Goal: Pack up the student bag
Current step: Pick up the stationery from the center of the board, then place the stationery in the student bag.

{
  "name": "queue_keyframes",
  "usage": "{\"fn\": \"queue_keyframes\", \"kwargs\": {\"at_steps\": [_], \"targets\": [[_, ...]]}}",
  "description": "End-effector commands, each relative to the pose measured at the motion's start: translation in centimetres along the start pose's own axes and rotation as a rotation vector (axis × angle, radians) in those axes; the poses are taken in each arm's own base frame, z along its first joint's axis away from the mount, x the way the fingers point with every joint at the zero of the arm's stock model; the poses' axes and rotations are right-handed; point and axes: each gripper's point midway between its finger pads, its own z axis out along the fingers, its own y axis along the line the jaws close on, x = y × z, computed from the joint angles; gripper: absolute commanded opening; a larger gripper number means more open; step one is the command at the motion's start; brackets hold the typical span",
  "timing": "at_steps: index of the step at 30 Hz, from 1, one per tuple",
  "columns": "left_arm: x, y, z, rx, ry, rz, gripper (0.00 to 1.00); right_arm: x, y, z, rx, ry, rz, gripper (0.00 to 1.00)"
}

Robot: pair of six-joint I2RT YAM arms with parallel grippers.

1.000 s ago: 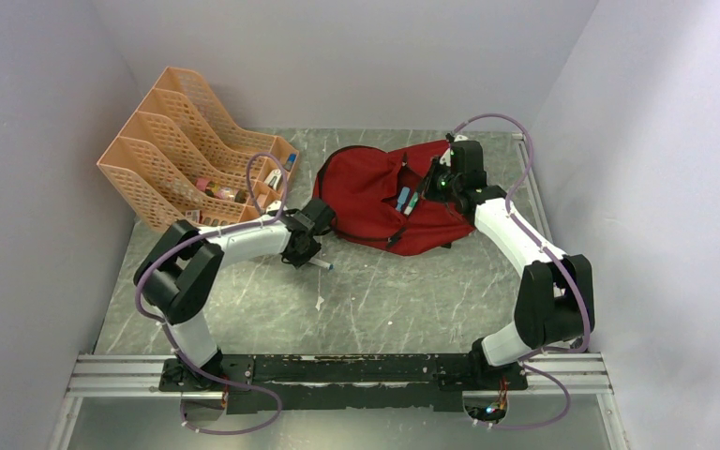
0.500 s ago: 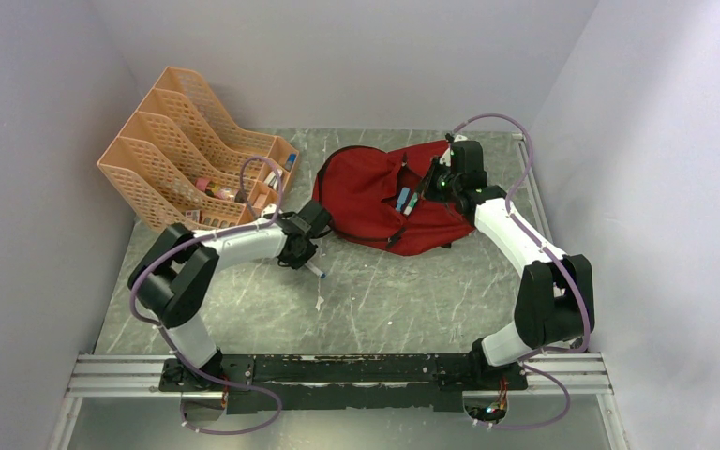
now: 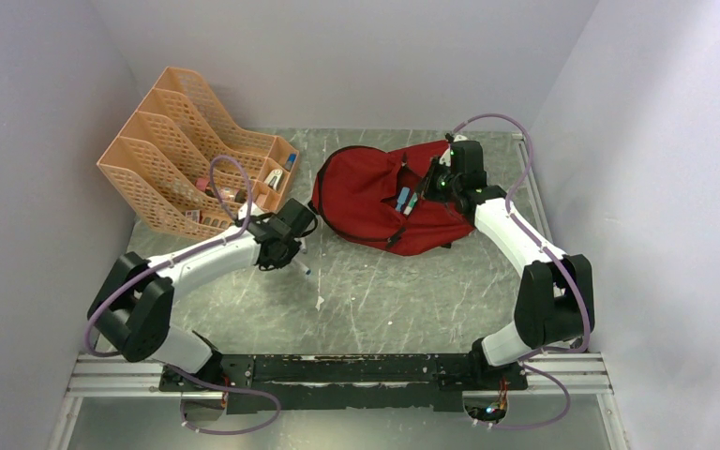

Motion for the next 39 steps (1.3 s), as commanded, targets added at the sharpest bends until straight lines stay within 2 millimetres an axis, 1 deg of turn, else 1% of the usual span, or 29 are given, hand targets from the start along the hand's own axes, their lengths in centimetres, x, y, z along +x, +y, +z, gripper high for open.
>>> {"fn": "queue_keyframes", "kwargs": {"at_steps": [1,4,9,12,15,18,20,24,27,28,29,34,38,39], "targets": [[-2.5,-1.4,-1.7,0.049,-0.069,0.0,0.05,0.4,1.0,0.0,-0.046,0.019,0.009,0.0],[-2.7,-3.7,-2.6,0.161,-0.061,0.078,0.05,0.4,1.1,0.0,-0.049,0.019,0.012,0.0],[-1.9,-7.3,-4.0,0.309,-0.025,0.21,0.05,0.5,1.2,0.1,-0.055,0.025,0.015,0.0],[-1.2,-9.6,-5.3,0.435,-0.011,0.294,0.05,0.5,1.0,-0.1,-0.046,0.021,0.012,0.0],[-0.5,-12.1,-7.3,0.628,-0.001,0.348,0.05,0.5,0.9,-0.1,-0.041,0.02,0.011,0.0],[-0.1,-15.2,-10.0,0.861,-0.019,0.393,0.05,0.4,1.0,-0.2,-0.041,0.019,0.009,0.0],[0.3,-16.8,-11.1,0.939,-0.011,0.435,0.05,0.4,0.9,-0.2,-0.04,0.018,0.009,0.0],[2.2,-19.7,-11.6,1.023,0.044,0.575,0.05,0.5,1.0,-0.1,-0.045,0.021,0.011,0.0],[3.6,-21.7,-12.2,1.116,0.075,0.646,0.05,0.5,1.0,-0.2,-0.046,0.022,0.008,0.0],[4.1,-22.1,-12.1,1.132,0.093,0.669,0.05,0.5,1.0,-0.2,-0.045,0.021,0.006,0.0],[4.9,-22.5,-11.6,1.142,0.117,0.698,0.05,0.5,1.0,-0.3,-0.043,0.02,0.005,0.0],[7.4,-24.4,-11.0,1.209,0.214,0.775,0.05,0.4,1.0,-0.4,-0.045,0.017,0.005,0.0],[8.5,-25.7,-10.1,1.197,0.267,0.809,0.05,0.5,1.2,-0.5,-0.053,0.018,0.008,0.0],[8.8,-25.5,-9.5,1.164,0.286,0.817,0.05,0.5,1.2,-0.5,-0.053,0.017,0.007,0.0]]}}
